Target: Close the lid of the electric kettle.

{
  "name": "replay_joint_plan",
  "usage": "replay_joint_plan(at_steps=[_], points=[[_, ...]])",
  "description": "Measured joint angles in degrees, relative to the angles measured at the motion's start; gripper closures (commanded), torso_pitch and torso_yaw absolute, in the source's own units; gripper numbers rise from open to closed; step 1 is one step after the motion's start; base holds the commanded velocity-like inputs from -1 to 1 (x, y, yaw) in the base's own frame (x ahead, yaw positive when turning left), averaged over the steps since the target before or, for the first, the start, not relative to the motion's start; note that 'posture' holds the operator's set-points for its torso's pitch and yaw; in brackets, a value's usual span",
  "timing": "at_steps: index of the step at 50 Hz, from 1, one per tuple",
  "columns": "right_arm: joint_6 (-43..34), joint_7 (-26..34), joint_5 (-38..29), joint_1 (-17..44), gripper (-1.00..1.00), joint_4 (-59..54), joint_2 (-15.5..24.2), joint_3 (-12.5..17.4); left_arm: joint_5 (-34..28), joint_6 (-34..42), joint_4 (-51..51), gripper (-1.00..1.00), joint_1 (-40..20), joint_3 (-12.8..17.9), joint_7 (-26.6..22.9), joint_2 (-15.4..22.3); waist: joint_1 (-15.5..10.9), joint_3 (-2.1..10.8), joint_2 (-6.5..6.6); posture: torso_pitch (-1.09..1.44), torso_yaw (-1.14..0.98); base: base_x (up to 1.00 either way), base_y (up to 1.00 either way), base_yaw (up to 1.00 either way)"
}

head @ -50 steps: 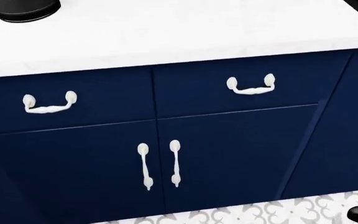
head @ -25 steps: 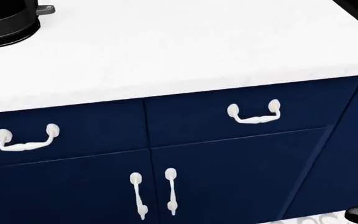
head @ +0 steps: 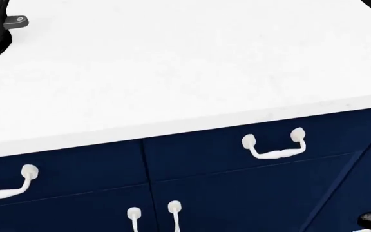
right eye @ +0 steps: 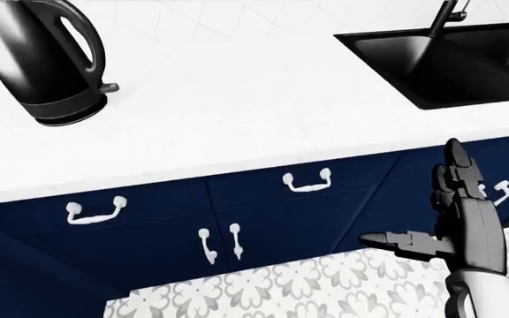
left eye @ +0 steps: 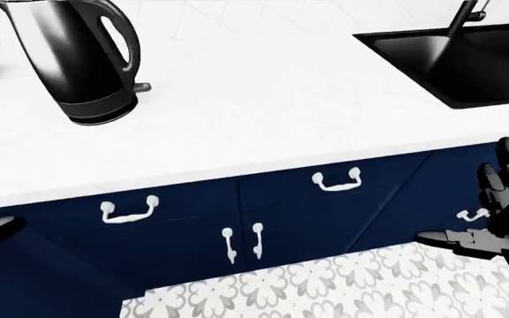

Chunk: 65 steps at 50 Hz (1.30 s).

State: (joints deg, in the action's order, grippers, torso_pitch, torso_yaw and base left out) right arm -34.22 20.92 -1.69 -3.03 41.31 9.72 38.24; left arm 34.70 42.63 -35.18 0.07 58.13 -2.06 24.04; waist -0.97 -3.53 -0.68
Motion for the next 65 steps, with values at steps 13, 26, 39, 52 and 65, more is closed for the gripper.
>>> replay_joint_plan(at_steps=[13, 26, 39, 52, 65], points=[[0.4, -0.4, 0.1, -0.2, -1.0, -0.4, -0.4, -0.3, -0.6, -0.4, 0.1, -1.0, 0.1, 0.1, -0.2, 0.1, 1.0, 0.71, 1.43, 0.0, 0.0, 0.0, 0.0, 0.0], [-0.6, -1.5, 6.0, -0.3, -1.0, 1.3, -0.6, 1.5, -0.8, -0.1, 0.4, -1.0, 0.1, 0.4, -0.3, 0.3, 1.3, 0.2, 1.37, 0.0, 0.0, 0.0, 0.0, 0.0], [1.0, -1.3, 3.4, -1.2, -1.0, 1.0, -0.6, 0.6, -1.1, -0.3, 0.5, -1.0, 0.0, -0.1, -0.3, 0.1, 0.8, 0.6, 0.19, 0.0, 0.0, 0.0, 0.0, 0.19], [2.1, -0.9, 2.0, -0.9, -1.0, 0.2, -0.6, 0.1, -0.9, -0.3, -0.3, -1.0, 0.1, 0.4, -0.3, 0.2, -0.2, -0.08, 3.82, 0.0, 0.0, 0.0, 0.0, 0.93], [2.0, -0.8, 0.3, -0.6, -1.0, -0.5, -1.0, -2.5, -1.4, -0.4, -0.5, -1.0, 0.2, 1.3, 0.4, 0.2, -0.2, -1.21, -1.12, 0.0, 0.0, 0.0, 0.0, 0.53]])
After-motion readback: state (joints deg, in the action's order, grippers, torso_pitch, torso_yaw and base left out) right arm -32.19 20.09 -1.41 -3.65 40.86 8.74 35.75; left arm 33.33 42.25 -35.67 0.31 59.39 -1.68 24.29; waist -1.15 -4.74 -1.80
